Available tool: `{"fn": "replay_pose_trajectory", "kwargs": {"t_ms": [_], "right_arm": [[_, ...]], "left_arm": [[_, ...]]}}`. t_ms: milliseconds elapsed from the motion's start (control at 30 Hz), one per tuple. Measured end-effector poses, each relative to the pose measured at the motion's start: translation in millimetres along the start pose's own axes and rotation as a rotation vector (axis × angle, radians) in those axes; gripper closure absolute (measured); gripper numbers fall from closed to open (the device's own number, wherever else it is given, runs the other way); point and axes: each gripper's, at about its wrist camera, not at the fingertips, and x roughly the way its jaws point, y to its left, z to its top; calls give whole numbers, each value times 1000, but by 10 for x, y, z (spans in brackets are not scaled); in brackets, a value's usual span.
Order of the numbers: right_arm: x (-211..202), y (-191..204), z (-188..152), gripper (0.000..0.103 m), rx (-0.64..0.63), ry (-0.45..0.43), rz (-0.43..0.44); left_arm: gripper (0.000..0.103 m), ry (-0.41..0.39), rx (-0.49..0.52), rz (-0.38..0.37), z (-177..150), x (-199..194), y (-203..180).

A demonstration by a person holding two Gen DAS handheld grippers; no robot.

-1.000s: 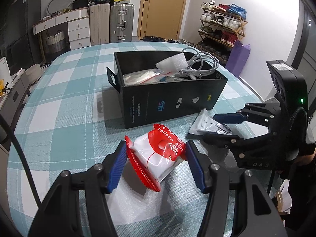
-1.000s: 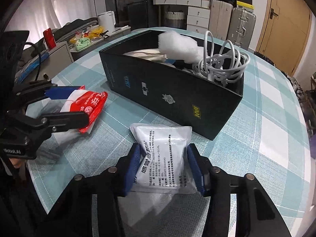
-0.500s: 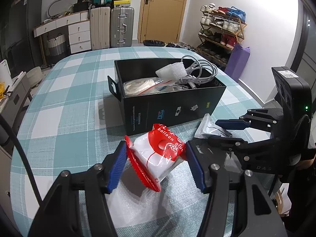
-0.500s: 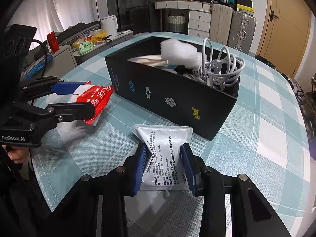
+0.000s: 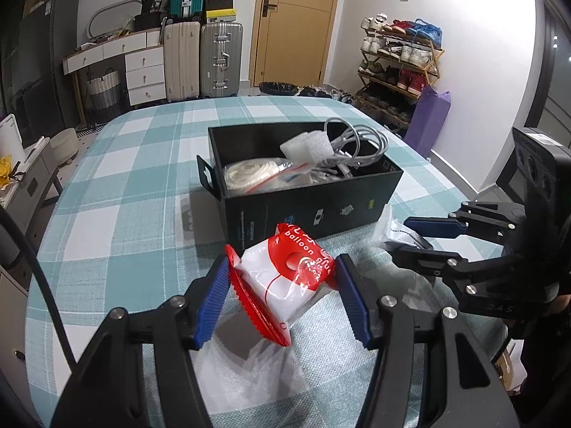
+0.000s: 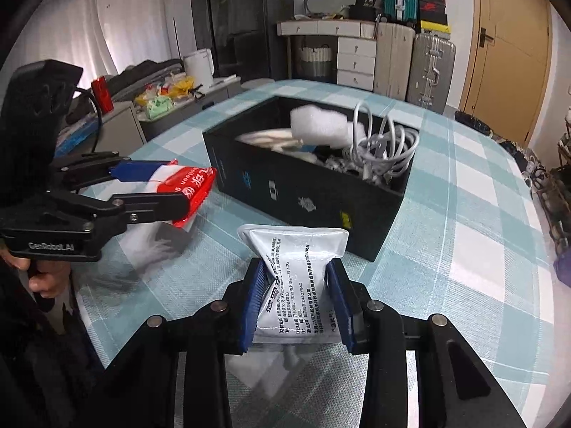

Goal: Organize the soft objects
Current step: 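Carry the balloon-glue bag with the left tool while the right tool carries the packet to the box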

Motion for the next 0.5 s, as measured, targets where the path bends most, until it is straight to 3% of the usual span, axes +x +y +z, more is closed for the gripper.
{"fn": "replay_pose_trajectory", "kwargs": {"t_ms": [500], "right_arm": [[-355,125,313,66,9,-157,13]], "left_arm": [[44,-74,2,5,296,-119,12]]}}
